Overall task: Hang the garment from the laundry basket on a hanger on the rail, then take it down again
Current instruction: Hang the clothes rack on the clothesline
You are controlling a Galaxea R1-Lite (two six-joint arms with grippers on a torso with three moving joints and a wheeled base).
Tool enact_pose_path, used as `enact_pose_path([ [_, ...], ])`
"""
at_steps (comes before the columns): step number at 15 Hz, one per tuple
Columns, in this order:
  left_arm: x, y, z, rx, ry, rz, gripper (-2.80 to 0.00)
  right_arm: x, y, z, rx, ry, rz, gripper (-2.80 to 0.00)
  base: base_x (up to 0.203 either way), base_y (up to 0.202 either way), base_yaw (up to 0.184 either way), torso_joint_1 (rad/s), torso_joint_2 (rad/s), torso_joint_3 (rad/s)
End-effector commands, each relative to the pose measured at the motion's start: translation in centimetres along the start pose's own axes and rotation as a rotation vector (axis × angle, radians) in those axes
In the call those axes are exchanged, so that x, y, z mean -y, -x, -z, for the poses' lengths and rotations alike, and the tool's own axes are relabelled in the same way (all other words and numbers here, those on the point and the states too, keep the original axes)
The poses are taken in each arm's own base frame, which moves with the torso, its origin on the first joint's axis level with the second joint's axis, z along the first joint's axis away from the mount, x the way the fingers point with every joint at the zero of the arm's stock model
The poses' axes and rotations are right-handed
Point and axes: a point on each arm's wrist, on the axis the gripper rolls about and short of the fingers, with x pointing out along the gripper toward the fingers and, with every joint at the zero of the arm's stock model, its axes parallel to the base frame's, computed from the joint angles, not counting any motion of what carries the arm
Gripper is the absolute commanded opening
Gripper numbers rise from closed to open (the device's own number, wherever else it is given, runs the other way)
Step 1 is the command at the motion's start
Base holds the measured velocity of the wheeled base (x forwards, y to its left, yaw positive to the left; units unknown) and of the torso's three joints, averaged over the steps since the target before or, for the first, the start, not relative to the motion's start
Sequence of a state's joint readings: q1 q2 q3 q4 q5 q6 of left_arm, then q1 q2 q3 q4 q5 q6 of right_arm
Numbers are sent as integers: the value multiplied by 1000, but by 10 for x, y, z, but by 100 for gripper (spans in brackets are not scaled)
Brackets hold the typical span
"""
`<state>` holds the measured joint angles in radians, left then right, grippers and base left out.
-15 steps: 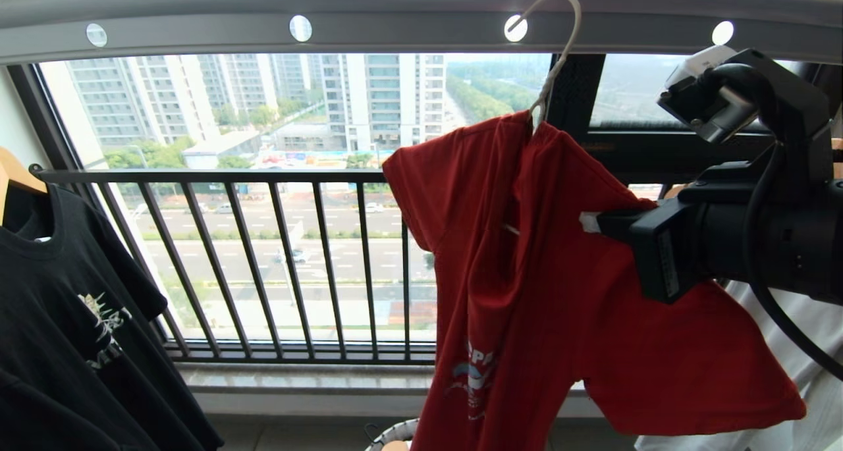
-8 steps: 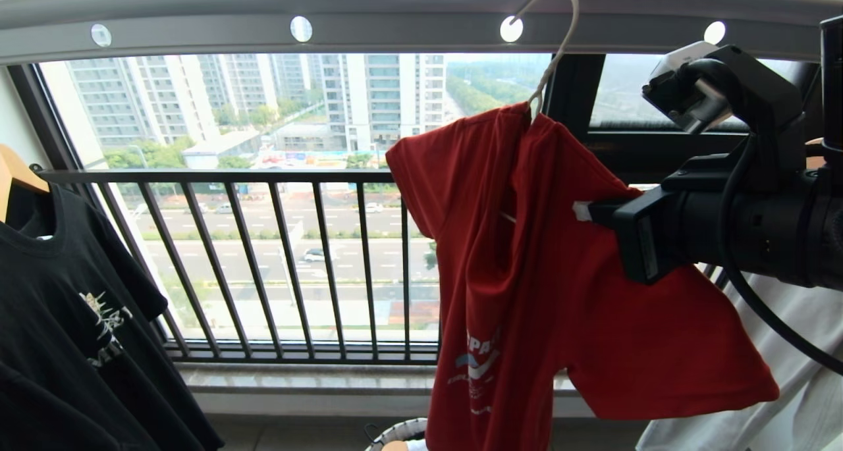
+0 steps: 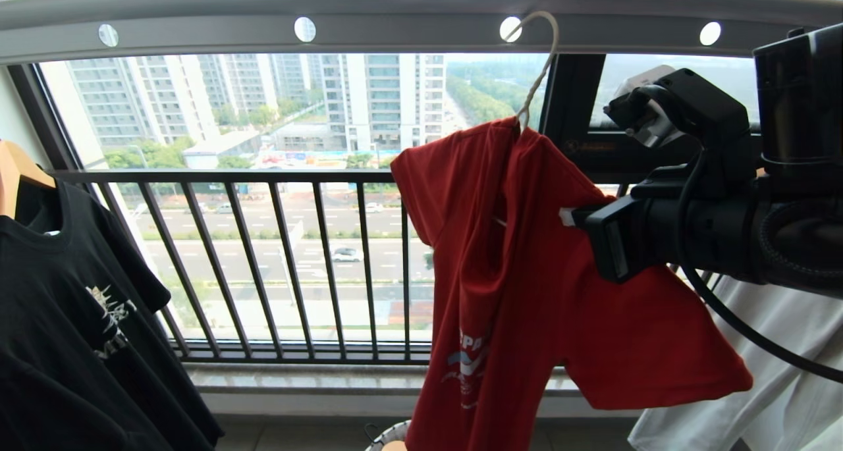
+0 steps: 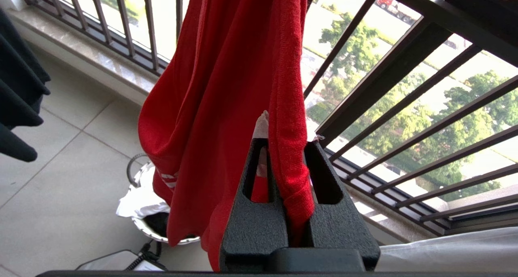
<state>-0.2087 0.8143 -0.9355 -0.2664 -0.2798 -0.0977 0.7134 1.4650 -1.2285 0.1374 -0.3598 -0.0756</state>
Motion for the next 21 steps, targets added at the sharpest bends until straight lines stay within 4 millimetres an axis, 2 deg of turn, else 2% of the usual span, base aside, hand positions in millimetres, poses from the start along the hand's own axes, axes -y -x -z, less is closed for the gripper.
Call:
enact_pose_path([
  [1, 1, 1, -1, 8, -2, 2, -280, -4, -10, 3, -25, 11, 0, -280, 0, 0, 0, 0, 0, 0],
  [8, 1, 4, -3, 14, -4, 4, -280, -10, -28, -2, -41, 49, 0, -280, 0, 0, 0, 0, 0, 0],
  [12, 1, 4, -3, 15, -4, 4, -280, -11, -29, 0, -51, 55, -1, -280, 0, 0, 0, 0, 0, 0],
  [13, 1, 4, -2, 13, -3, 4, -280, -11, -29, 0, -50, 56, -2, 0, 0, 0, 0, 0, 0, 0],
  [16, 1, 2, -1, 8, 0, 3, -280, -12, -30, 6, -71, 64, -5, 0, 0, 0, 0, 0, 0, 0],
  [21, 1, 1, -2, 9, 1, 3, -280, -10, -20, 34, -137, 80, -10, 0, 0, 0, 0, 0, 0, 0],
])
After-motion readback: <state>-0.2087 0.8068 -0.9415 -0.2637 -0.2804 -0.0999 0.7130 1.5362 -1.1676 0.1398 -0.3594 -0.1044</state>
